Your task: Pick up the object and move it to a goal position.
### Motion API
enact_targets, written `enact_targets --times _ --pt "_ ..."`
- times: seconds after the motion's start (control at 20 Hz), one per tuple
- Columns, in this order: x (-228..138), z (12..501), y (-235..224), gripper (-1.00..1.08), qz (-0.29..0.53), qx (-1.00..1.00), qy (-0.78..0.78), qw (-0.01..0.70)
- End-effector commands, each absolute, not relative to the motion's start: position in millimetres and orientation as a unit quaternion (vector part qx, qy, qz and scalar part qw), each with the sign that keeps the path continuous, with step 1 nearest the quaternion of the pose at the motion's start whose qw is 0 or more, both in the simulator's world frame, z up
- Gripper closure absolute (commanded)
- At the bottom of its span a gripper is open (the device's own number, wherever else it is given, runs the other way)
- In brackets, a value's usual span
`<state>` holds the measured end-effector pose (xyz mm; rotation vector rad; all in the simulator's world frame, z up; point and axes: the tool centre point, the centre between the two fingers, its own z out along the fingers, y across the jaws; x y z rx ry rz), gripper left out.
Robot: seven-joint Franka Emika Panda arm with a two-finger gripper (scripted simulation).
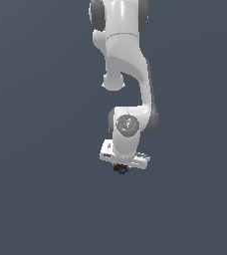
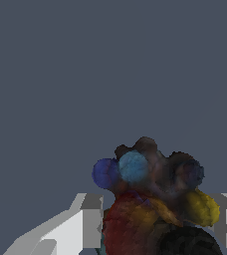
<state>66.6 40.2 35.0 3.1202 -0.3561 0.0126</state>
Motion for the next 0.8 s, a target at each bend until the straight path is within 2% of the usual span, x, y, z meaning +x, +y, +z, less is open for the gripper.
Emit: enact_targets --times 0.0,0.75 --pt "64 30 44 1.08 0.000 0.994 -0.111 0.000" --pt "65 43 37 1.08 0.004 0.994 -0.112 -0.001"
